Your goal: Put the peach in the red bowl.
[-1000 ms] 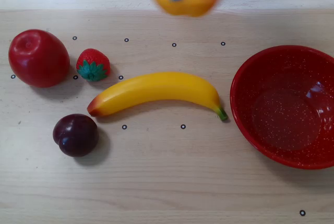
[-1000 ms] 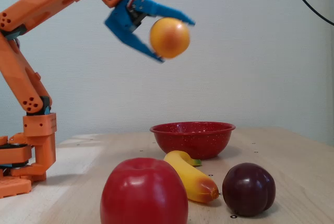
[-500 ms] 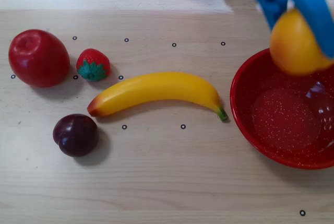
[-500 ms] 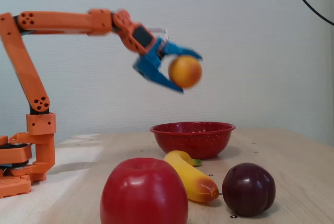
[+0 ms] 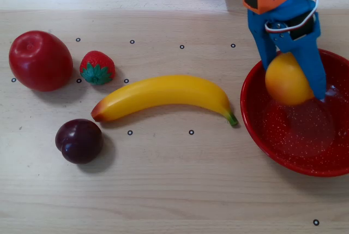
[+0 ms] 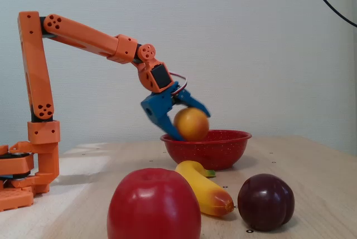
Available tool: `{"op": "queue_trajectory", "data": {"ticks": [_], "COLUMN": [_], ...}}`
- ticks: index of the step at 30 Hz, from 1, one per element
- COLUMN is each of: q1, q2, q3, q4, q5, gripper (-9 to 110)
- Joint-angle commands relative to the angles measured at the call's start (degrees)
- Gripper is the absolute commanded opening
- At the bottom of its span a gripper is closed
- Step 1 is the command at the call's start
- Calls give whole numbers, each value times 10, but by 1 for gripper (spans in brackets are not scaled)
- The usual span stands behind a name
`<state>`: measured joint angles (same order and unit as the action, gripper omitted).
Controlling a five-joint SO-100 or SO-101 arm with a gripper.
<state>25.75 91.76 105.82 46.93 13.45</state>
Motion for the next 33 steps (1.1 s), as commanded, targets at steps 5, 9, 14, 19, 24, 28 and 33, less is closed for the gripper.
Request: {"op": "queue_trajectory", "data": {"ticks": [5,9,14,19,24,28,33], "q1": [13,11,-5,-49,-115,-176,-253], "q2": [9,11,17,38,93,183,325], "q3": [-88,-127,-241,-315,-291,-188,-12], "q4": [15,15,33,91,133,125,120], "q5": [1,-26,-79,-104,-115,-117,-93], "gripper": [50,47,27,7,0,0,0]}}
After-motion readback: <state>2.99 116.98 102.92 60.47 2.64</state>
